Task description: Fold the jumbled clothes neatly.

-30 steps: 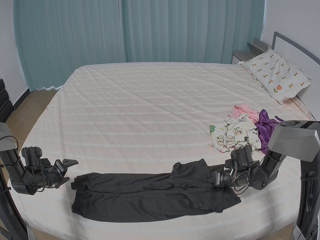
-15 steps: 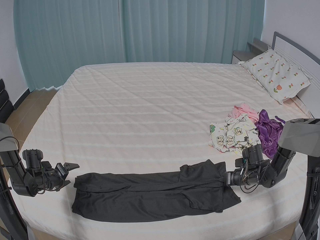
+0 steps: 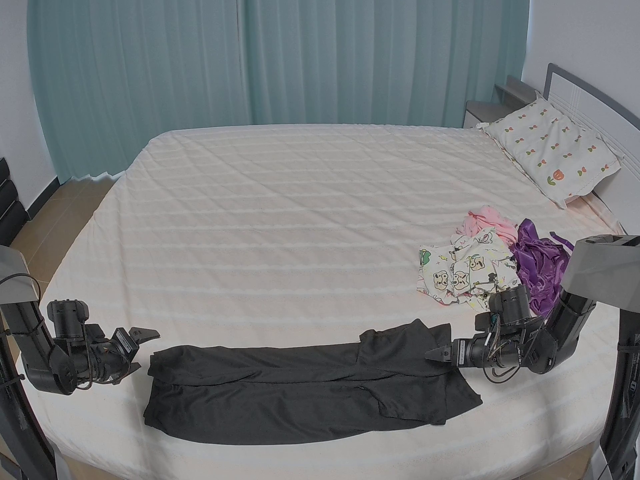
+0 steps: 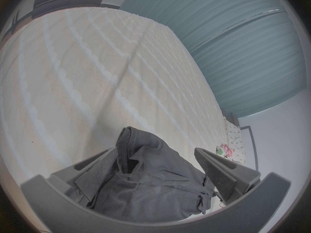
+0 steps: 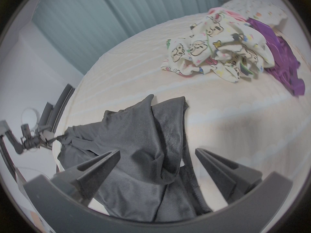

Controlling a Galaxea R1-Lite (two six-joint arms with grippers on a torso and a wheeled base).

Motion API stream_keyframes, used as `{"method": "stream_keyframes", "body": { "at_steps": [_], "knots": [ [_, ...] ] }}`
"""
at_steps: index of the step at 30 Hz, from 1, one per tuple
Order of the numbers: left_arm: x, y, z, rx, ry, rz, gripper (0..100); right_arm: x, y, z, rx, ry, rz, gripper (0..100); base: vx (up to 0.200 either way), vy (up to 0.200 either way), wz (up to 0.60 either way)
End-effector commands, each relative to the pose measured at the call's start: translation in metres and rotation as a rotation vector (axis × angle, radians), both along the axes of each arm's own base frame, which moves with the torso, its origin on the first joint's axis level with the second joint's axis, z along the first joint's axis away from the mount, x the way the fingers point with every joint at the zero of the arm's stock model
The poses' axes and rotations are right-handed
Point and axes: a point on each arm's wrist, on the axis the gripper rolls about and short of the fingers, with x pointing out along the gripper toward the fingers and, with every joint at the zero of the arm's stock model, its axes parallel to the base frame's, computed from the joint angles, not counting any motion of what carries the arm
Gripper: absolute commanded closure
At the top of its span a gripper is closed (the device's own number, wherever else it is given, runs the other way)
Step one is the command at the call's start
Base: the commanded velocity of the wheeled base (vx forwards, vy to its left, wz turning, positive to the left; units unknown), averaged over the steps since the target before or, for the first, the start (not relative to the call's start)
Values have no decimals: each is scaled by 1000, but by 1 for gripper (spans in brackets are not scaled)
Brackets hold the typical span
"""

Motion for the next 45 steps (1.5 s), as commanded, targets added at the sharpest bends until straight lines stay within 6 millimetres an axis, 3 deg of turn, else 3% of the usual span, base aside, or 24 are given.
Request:
{"method": "stream_keyframes", "body": {
  "at_steps": [1,8,13,24,26,32,39,45],
  "knots": [
    [-4,-12,-1,43,29,10,0,-10,8,15,63,14,-88,0,0,0,0],
    [-9,-14,-3,40,49,7,0,-12,19,24,200,33,-358,0,0,0,0],
    [-10,-14,-3,39,54,9,0,-19,15,25,258,74,-428,0,-80,0,0],
    [-18,-16,-3,72,64,-20,0,-29,16,19,313,74,-464,0,-182,0,0],
    [-28,-19,-10,127,89,-84,0,-30,17,18,331,43,-453,0,0,0,0],
    [-32,-25,-24,204,144,-143,0,-32,21,12,325,25,-449,0,0,0,0],
    [-27,-44,-35,302,206,-134,0,-34,24,9,310,30,-450,0,0,0,0],
    [-17,-52,-30,255,139,-66,0,-34,24,8,310,34,-450,0,0,0,0]
  ]
}}
